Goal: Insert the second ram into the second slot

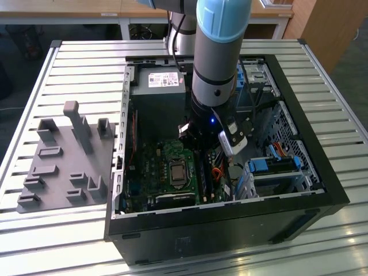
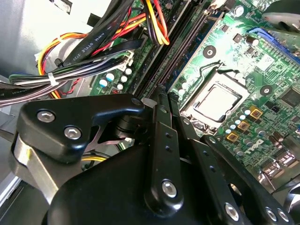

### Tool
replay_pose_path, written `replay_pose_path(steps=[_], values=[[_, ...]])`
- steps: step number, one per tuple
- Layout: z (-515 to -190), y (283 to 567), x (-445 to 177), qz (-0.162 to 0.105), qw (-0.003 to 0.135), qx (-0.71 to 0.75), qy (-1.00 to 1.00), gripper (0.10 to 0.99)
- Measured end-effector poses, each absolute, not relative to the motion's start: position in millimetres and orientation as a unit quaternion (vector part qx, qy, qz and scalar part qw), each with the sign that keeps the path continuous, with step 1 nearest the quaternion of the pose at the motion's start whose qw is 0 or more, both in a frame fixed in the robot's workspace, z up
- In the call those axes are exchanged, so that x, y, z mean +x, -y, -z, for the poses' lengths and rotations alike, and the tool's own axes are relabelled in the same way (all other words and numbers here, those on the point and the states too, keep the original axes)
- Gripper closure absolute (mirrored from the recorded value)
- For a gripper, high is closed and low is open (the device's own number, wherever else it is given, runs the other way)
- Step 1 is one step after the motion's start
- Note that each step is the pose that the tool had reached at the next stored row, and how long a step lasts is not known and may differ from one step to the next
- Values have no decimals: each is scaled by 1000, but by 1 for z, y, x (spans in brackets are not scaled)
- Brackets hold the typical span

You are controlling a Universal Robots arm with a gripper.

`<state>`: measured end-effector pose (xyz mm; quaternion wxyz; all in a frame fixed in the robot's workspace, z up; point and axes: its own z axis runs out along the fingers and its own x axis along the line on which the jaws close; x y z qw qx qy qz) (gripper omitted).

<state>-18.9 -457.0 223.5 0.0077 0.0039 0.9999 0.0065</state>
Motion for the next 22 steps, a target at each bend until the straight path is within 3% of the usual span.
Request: replay_pose_path(steps=[22], values=[[-224, 458, -18, -7, 8, 4, -1000, 957]])
